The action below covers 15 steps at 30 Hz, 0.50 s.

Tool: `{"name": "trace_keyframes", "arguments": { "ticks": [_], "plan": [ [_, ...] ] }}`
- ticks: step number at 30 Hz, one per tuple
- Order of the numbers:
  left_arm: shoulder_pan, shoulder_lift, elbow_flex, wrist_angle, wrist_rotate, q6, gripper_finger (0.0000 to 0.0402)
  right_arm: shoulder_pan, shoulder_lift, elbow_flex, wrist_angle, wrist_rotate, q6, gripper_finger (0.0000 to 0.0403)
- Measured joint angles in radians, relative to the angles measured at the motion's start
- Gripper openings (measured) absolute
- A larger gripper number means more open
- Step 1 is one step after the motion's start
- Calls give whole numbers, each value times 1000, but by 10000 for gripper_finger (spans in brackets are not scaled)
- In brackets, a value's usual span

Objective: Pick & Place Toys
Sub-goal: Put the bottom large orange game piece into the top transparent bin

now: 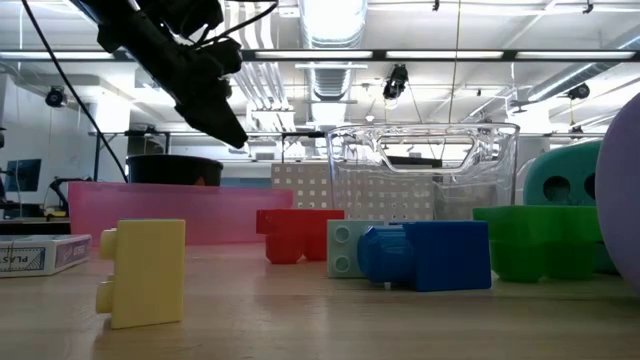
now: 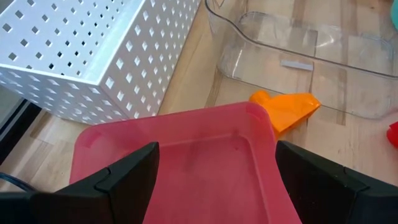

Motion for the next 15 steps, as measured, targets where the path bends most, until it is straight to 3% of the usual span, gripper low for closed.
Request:
{"name": "trace_keyframes", "arguments": {
  "ticks": [8, 15],
  "plan": [
    [0, 0, 0, -1, 0, 0, 326, -1, 0, -20, -11, -1, -21, 289],
    [0, 0, 0, -1, 0, 0, 326, 0, 0, -23, -7, 3, -16, 217]
  ]
}}
